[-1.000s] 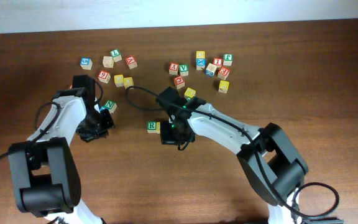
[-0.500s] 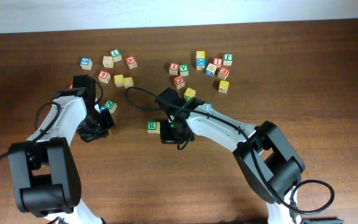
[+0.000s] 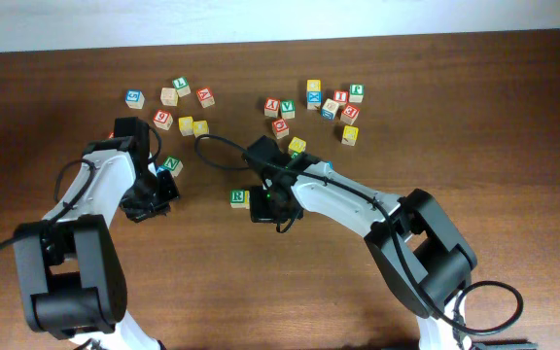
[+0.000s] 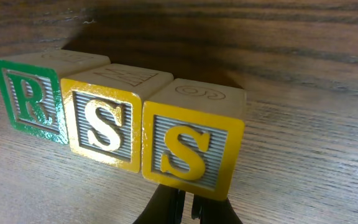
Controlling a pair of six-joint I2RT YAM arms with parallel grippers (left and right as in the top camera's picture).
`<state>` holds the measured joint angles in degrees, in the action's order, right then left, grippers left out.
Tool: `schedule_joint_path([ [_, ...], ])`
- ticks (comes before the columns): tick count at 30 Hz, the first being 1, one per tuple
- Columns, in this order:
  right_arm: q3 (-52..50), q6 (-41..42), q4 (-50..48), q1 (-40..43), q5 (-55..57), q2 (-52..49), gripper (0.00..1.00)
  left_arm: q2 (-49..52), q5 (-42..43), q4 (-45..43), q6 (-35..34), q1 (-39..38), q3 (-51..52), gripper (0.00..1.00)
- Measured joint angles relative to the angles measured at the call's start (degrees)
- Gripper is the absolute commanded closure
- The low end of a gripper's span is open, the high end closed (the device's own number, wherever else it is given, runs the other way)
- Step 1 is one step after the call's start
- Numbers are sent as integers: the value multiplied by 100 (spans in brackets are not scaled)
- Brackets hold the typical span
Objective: Spell out RSS
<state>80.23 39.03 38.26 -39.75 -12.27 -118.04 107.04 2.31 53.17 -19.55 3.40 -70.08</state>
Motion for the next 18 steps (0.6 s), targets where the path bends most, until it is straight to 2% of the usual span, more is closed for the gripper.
schedule_joint_path([
  [18,0,2,-83,0,42,0,96,0,0,0,0,0,0,98],
])
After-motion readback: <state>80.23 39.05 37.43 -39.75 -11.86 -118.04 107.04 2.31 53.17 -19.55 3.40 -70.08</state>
